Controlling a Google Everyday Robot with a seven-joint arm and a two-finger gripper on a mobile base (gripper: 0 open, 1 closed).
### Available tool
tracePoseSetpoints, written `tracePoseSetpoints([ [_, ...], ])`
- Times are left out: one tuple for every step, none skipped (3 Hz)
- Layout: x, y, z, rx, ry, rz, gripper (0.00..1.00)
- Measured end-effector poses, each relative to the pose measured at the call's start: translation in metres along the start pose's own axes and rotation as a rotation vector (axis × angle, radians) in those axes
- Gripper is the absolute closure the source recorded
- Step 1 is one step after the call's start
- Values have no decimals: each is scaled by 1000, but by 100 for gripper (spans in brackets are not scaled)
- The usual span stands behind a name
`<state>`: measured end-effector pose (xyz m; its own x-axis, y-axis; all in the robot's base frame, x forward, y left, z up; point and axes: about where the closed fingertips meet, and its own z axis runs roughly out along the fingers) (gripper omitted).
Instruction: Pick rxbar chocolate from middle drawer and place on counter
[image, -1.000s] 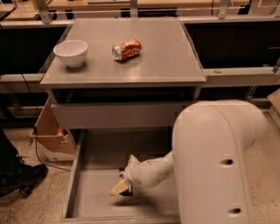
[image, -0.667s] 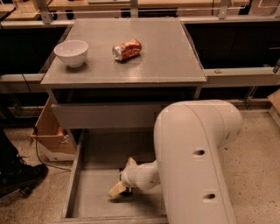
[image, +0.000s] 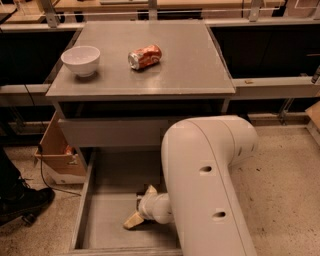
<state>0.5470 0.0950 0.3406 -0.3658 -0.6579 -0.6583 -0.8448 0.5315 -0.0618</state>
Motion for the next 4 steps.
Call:
tracePoseSetpoints([
  [9, -5, -12, 13, 6, 2, 0],
  [16, -5, -19, 6, 11, 3, 19],
  [18, -2, -20, -8, 14, 8, 42],
  [15, -1, -23, -12, 14, 11, 66],
])
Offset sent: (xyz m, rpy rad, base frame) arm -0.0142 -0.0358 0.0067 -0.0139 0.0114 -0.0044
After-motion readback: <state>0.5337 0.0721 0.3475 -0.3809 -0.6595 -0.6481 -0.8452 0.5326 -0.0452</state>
